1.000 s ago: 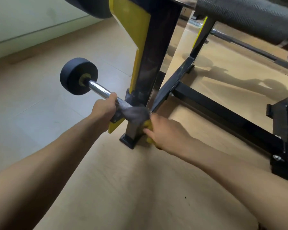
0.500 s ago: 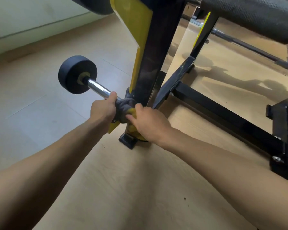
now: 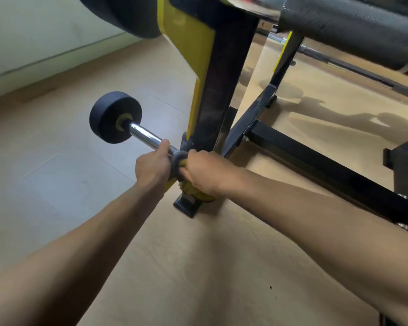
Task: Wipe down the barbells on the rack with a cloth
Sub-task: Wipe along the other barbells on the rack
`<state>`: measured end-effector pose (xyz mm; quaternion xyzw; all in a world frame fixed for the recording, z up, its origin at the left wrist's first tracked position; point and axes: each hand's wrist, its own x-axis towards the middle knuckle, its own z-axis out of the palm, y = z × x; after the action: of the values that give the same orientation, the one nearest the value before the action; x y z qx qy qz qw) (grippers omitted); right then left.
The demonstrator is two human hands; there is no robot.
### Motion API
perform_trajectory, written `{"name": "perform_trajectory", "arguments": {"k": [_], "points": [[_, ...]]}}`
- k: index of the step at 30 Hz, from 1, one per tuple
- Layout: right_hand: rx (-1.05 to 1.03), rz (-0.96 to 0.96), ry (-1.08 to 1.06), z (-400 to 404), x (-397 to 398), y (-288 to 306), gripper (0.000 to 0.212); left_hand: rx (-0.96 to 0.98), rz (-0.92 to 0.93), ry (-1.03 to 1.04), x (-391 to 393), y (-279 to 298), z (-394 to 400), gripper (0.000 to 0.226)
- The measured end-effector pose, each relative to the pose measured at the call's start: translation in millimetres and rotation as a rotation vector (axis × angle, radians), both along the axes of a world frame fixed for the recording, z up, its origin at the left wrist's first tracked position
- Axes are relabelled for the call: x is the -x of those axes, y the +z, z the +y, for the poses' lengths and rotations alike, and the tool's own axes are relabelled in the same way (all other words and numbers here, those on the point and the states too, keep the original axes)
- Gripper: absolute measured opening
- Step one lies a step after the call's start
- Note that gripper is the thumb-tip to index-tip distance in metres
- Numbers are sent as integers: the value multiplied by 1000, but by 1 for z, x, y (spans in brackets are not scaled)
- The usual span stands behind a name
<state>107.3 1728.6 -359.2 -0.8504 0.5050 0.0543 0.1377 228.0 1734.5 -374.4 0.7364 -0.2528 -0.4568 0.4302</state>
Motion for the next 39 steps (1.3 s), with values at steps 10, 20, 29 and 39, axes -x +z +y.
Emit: {"name": "perform_trajectory", "arguments": {"k": [10,20,29,39], "points": [[-322,-36,-200,93,124,16,33,67,81,45,0,-1,2,29],[261,15,-180,33,6,-17,35,29,-16,14,-2,0,4,39],[-151,18,-226,99,121,12,30,38,56,80,4,-3,2,40],[125,61,-56,3,-17,-5,31,29,-11,90,11,5,9,28]]}}
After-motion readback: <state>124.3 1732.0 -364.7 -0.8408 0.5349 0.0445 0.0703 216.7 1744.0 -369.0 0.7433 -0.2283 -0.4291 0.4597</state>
